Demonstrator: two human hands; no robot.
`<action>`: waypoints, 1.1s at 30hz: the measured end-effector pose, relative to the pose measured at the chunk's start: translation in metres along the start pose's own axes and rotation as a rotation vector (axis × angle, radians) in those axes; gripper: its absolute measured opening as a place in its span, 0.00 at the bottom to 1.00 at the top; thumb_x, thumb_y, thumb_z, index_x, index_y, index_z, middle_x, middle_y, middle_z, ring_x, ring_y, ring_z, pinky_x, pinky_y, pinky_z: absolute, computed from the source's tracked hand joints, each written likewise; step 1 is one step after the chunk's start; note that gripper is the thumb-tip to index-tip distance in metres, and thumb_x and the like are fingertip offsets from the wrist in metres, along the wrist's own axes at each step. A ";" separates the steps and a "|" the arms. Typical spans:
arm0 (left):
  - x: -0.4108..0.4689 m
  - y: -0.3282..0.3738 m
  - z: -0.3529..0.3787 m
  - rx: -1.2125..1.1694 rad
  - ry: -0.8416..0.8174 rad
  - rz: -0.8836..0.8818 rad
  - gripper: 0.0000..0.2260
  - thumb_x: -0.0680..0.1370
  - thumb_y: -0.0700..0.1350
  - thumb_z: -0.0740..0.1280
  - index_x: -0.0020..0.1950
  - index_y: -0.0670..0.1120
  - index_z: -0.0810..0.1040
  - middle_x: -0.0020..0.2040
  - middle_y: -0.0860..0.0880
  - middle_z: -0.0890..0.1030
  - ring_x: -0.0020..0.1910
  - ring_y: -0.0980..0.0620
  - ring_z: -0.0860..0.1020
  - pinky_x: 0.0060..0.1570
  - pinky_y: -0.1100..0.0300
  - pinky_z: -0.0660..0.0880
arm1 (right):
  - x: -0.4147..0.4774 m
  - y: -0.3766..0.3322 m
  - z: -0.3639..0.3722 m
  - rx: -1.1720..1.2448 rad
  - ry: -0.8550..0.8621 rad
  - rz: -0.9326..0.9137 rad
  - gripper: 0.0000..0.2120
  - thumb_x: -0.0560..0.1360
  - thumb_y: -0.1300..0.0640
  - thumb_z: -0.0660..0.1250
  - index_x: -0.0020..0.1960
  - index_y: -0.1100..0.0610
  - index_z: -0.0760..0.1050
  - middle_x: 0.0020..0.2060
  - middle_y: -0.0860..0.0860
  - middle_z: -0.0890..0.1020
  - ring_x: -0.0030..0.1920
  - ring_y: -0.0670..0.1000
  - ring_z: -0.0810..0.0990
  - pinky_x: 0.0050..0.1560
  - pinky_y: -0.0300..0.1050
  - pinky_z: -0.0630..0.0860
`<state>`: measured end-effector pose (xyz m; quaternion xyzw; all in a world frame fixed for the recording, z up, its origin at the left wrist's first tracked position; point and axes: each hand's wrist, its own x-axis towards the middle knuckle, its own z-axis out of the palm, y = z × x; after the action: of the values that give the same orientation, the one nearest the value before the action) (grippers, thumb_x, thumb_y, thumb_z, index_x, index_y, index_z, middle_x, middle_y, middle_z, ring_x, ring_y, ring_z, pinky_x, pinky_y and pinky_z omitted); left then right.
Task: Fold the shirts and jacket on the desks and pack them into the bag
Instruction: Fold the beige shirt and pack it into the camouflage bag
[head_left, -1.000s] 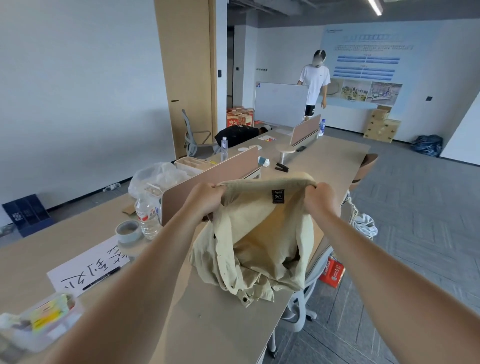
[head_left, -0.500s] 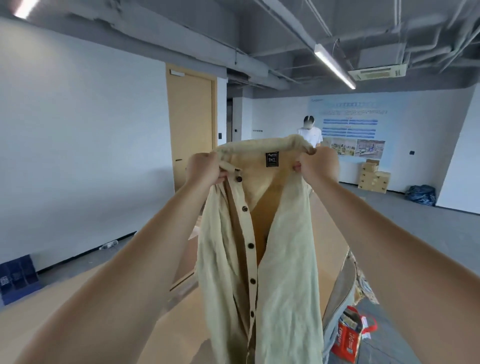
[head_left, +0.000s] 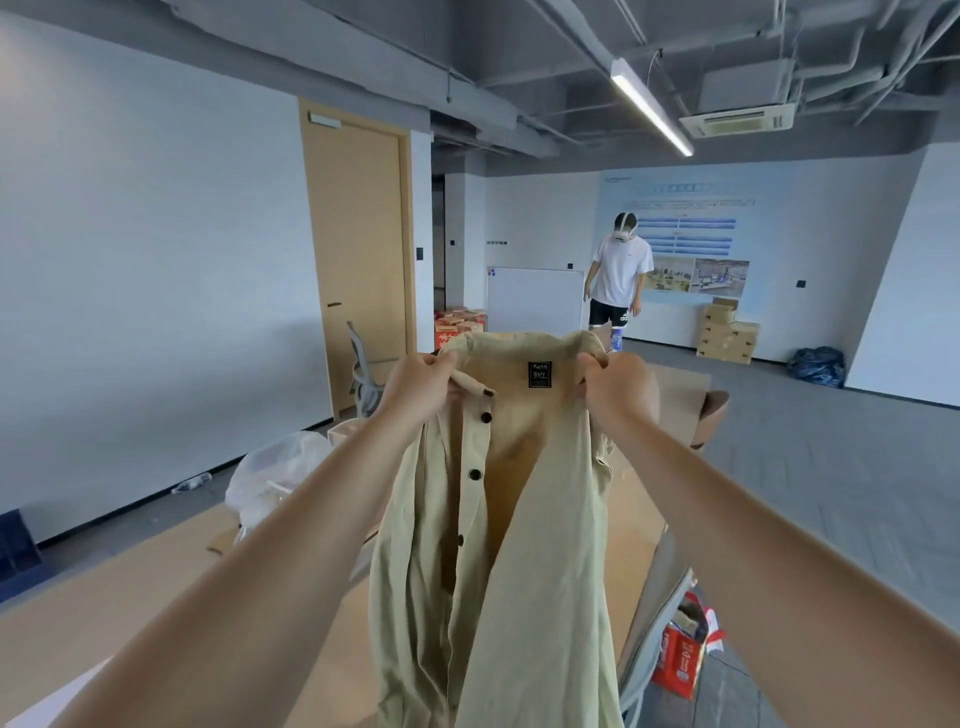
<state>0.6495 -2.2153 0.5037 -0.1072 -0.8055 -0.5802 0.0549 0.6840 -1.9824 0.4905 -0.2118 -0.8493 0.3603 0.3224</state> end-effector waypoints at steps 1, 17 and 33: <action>0.004 -0.005 0.007 -0.001 -0.018 -0.011 0.19 0.82 0.55 0.60 0.47 0.42 0.82 0.42 0.42 0.86 0.51 0.37 0.83 0.55 0.43 0.79 | 0.004 0.004 0.007 -0.011 -0.001 0.002 0.20 0.80 0.44 0.61 0.43 0.58 0.79 0.38 0.53 0.83 0.41 0.57 0.80 0.39 0.47 0.75; 0.167 -0.122 0.171 0.073 -0.103 -0.229 0.16 0.81 0.56 0.61 0.44 0.47 0.82 0.43 0.49 0.87 0.47 0.50 0.85 0.58 0.46 0.79 | 0.159 0.163 0.133 -0.210 -0.131 0.094 0.16 0.82 0.47 0.64 0.46 0.60 0.78 0.41 0.57 0.80 0.43 0.60 0.77 0.42 0.46 0.70; 0.265 -0.275 0.313 0.427 -0.446 -0.443 0.20 0.84 0.45 0.56 0.77 0.51 0.64 0.72 0.50 0.72 0.56 0.51 0.75 0.48 0.65 0.69 | 0.240 0.322 0.313 -0.162 -0.951 0.035 0.30 0.79 0.62 0.54 0.79 0.44 0.56 0.61 0.50 0.79 0.49 0.53 0.79 0.51 0.51 0.79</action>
<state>0.3383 -1.9740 0.2065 -0.0401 -0.9042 -0.3593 -0.2272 0.3372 -1.7802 0.1775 -0.0621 -0.9243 0.3551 -0.1252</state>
